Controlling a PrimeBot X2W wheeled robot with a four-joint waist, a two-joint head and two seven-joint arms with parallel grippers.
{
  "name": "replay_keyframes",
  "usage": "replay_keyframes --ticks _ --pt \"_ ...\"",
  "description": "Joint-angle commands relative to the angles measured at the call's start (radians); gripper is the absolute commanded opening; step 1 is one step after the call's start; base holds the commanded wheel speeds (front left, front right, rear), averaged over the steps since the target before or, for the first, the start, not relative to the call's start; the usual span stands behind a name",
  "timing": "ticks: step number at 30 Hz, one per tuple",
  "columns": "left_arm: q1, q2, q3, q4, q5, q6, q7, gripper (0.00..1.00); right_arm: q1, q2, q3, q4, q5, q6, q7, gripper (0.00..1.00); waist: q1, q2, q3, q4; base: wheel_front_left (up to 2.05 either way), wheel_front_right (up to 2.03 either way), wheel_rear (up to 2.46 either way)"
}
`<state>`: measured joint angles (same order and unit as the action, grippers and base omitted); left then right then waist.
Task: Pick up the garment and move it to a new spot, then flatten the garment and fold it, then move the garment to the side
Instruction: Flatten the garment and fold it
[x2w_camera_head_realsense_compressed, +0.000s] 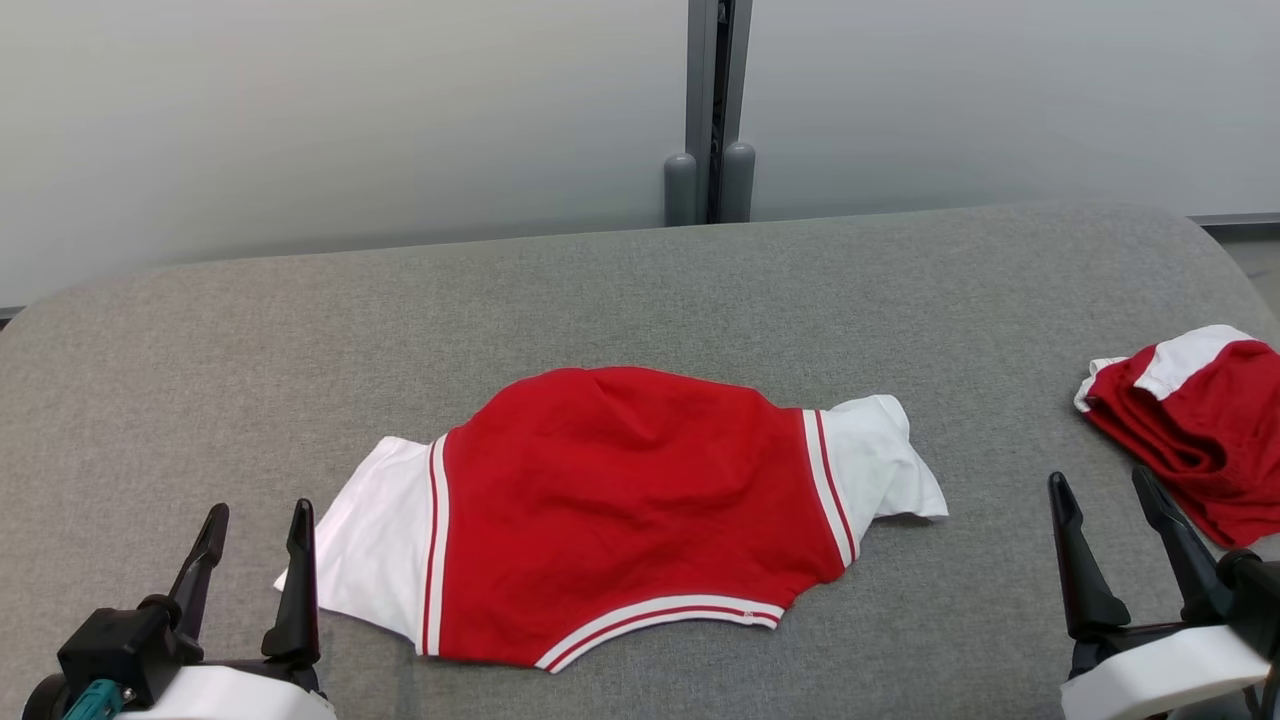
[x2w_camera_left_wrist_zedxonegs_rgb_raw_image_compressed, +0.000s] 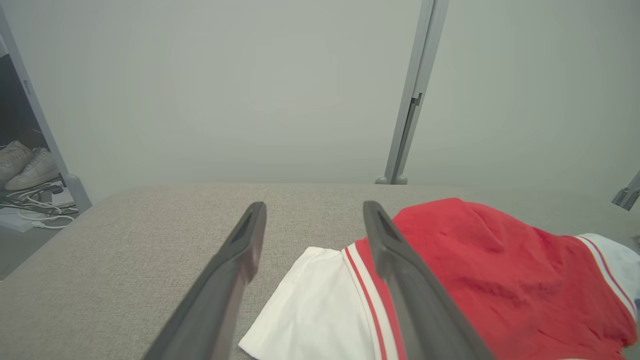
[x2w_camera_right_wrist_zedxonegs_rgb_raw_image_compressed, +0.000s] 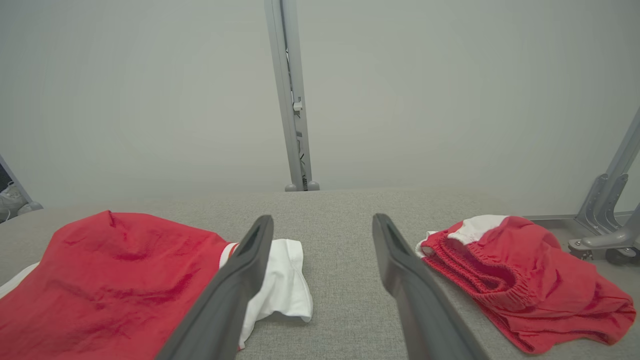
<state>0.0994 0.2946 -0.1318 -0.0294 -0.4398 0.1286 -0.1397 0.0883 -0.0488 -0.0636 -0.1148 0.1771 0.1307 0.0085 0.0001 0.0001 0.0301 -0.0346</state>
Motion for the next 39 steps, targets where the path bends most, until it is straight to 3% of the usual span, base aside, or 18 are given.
replay_keyframes --ticks 1,13,20,29,39 --pt "0.012 0.003 0.001 -0.006 0.003 0.006 0.002 1.0 0.002 -0.005 -0.004 -0.002 0.004 0.0 -0.004 1.0 -0.0001 -0.0001 0.001 0.0 0.0 0.0 0.0" --pt "0.003 0.001 -0.007 -0.01 -0.004 0.012 0.0 1.0 0.0 -0.005 -0.008 -0.006 0.005 0.0 -0.004 1.0 -0.0001 -0.0001 0.004 0.003 0.0 0.0 0.0" --pt "-0.036 -0.003 -0.015 -0.015 -0.005 0.007 -0.011 1.0 -0.021 -0.004 0.038 -0.013 -0.01 0.0 0.007 1.0 -0.0001 -0.0001 0.016 0.061 0.0 0.0 0.0" --pt "-0.087 -0.025 -0.019 -0.004 -0.017 0.001 -0.047 1.0 -0.106 -0.033 0.259 0.037 -0.01 0.0 0.035 1.0 -0.0001 -0.0001 0.049 0.191 0.0 0.0 0.0" --pt "-0.152 -0.061 -0.04 0.032 -0.013 -0.023 -0.09 1.0 -0.238 -0.083 0.534 0.208 0.045 0.0 0.04 1.0 -0.0001 -0.0001 0.09 0.345 0.0 0.0 0.0"
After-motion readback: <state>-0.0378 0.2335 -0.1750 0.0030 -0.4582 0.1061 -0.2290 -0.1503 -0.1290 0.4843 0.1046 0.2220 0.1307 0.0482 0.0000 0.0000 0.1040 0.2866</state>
